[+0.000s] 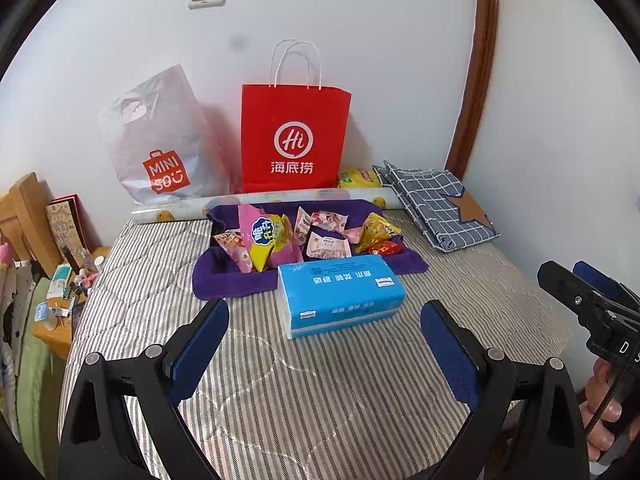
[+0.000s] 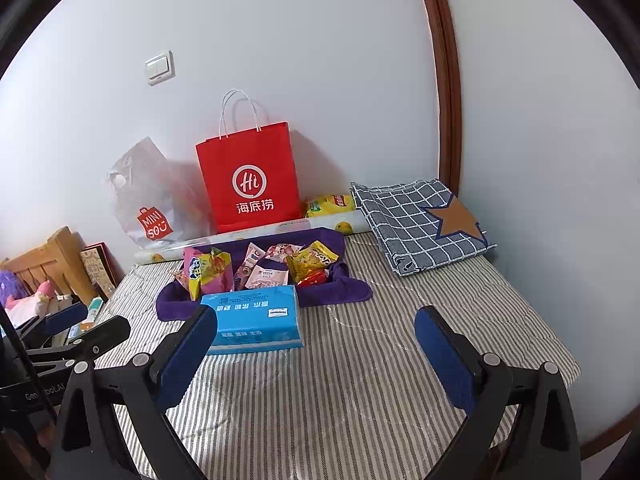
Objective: Organize snacks
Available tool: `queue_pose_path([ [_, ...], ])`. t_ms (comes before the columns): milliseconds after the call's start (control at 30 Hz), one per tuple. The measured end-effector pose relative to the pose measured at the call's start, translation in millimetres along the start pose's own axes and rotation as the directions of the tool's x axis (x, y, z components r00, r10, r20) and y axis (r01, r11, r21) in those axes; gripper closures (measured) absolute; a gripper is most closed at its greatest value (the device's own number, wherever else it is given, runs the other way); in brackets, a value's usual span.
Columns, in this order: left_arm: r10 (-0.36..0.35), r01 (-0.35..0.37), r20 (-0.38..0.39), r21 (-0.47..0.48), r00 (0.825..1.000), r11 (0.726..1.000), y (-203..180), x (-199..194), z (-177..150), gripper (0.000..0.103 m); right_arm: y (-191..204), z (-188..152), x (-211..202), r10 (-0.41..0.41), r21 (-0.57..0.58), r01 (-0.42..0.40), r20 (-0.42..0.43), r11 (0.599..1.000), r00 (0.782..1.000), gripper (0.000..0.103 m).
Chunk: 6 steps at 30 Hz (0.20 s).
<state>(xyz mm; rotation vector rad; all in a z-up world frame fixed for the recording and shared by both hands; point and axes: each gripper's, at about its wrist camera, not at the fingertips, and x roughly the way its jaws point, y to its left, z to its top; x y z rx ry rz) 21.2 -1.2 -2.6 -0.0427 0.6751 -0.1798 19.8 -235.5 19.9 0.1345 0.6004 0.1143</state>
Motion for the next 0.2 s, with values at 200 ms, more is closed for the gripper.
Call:
queue_pose_path([
  [200, 0.005, -0.005, -0.002, -0.004, 1.000, 1.000, 0.3, 0.4, 0.9, 0.007, 0.8, -0.2, 0.0, 0.000, -0.001, 0.000, 0.000, 1.000, 1.000, 0.003],
])
